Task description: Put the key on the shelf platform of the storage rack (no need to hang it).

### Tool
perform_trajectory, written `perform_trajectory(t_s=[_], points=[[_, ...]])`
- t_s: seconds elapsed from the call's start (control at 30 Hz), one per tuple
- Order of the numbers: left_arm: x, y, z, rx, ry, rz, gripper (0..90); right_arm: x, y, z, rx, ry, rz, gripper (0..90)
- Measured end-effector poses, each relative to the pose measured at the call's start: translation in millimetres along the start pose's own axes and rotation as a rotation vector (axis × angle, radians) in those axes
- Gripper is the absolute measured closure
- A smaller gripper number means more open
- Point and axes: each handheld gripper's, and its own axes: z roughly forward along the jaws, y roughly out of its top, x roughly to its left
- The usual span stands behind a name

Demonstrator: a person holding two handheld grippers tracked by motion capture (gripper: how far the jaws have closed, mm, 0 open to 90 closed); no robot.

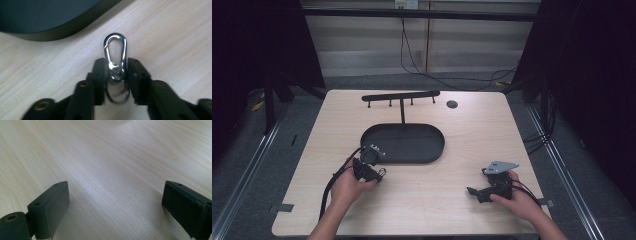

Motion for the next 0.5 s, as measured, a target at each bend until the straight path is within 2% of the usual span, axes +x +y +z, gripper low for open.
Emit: perform_trajectory(t_s=[0.1,0.13,0.23,0.27,0.3,0.33,0.4,0.43,0.5], points=[[1.1,2.4,-1.4,0.011,-0.018,-0.012,72.0,-0.1,0.0,0.0,0.000,0.000,-0.001,7.0],[1.4,3.0,-1.7,0.020,-0.038,-0.025,73.2,-0.1,0.0,0.0,0.000,0.000,-0.001,7.1],[1.2,5.0,-5.4,0.031,-0.043,-0.014,73.8,-0.3,0.0,0.0,-0.001,0.002,-0.001,7.1],[1.2,5.0,-5.4,0.031,-0.043,-0.014,81.5,-0.3,0.0,0.0,-0.001,0.002,0.000,7.1],[1.8,6.1,-11.0,0.008,-0.051,-0.022,81.5,-0.3,0.0,0.0,-0.001,0.002,0.000,7.1],[2.7,8.9,-17.1,0.009,-0.069,-0.025,83.4,-0.3,0.0,-0.1,0.000,0.002,0.000,7.1],[1.9,9.6,-17.3,0.024,-0.064,-0.020,83.4,-0.2,0.0,0.0,0.000,0.002,0.000,7.1],[0.7,10.2,-14.8,0.056,-0.062,-0.001,83.4,-0.2,0.0,-0.1,0.000,0.002,0.000,7.1],[0.2,10.1,-13.6,0.065,-0.060,0.002,83.6,-0.2,0.0,0.0,0.000,0.001,0.000,7.0]])
